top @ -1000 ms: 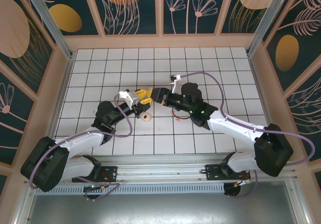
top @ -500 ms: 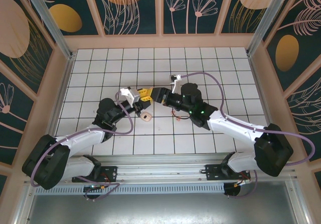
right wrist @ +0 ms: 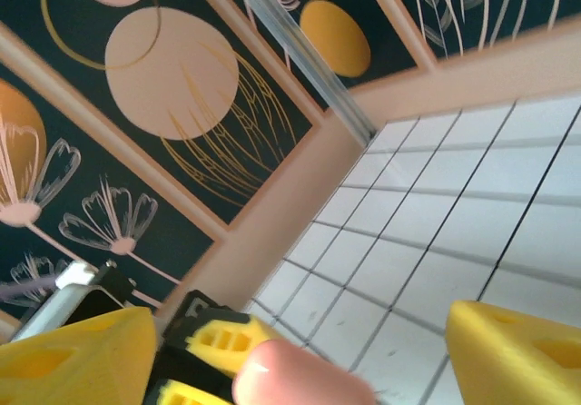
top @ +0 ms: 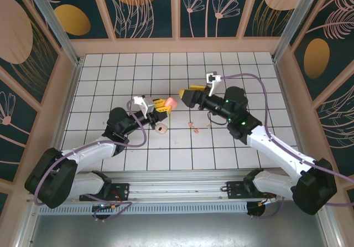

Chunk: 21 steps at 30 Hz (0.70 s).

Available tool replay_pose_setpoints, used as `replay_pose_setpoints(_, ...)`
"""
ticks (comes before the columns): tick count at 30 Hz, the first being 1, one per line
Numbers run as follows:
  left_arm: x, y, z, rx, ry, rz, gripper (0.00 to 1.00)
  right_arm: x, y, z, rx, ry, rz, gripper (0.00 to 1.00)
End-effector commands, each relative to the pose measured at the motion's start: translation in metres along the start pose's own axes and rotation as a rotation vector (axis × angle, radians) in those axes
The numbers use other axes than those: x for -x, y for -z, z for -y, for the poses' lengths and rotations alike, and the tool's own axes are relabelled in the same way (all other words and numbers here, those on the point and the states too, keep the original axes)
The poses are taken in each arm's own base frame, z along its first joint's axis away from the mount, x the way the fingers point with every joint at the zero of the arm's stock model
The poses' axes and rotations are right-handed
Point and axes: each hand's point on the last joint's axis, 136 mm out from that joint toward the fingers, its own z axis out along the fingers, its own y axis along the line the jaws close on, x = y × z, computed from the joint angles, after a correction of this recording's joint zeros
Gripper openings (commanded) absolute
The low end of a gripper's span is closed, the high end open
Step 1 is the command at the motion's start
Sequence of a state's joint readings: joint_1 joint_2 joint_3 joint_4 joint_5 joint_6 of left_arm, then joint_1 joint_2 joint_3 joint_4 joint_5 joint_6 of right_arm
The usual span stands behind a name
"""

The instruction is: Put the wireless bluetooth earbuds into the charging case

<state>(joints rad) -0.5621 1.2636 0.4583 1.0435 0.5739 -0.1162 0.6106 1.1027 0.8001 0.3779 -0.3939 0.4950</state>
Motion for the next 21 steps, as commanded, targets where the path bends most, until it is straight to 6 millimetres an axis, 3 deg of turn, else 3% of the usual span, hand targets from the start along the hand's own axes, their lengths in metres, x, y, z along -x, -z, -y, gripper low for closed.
replay_pose_setpoints(1, 0.032, -0.006, 0.016, -0.113, 0.003, 0.101, 0.11, 0.0, 0.014, -0.03, 0.183, 0.297, -0.048, 0.77)
replay_pose_setpoints(3, 0.037, -0.008, 0.023, -0.165, 0.016, 0.119, 0.11, -0.011, 0.02, -0.04, 0.266, 0.441, -0.102, 0.72)
replay_pose_setpoints(6, 0.047, -0.012, 0.032, -0.246, 0.019, 0.143, 0.11, -0.017, 0.029, -0.035, 0.326, 0.572, -0.176, 0.7)
replay_pose_setpoints(11, 0.056, -0.017, 0.043, -0.346, 0.018, 0.156, 0.11, -0.031, 0.045, -0.048, 0.492, 0.76, -0.205, 0.68)
replay_pose_setpoints(21, 0.065, -0.016, 0.052, -0.405, -0.032, 0.165, 0.12, -0.028, 0.034, -0.05, 0.59, 0.757, -0.263, 0.64)
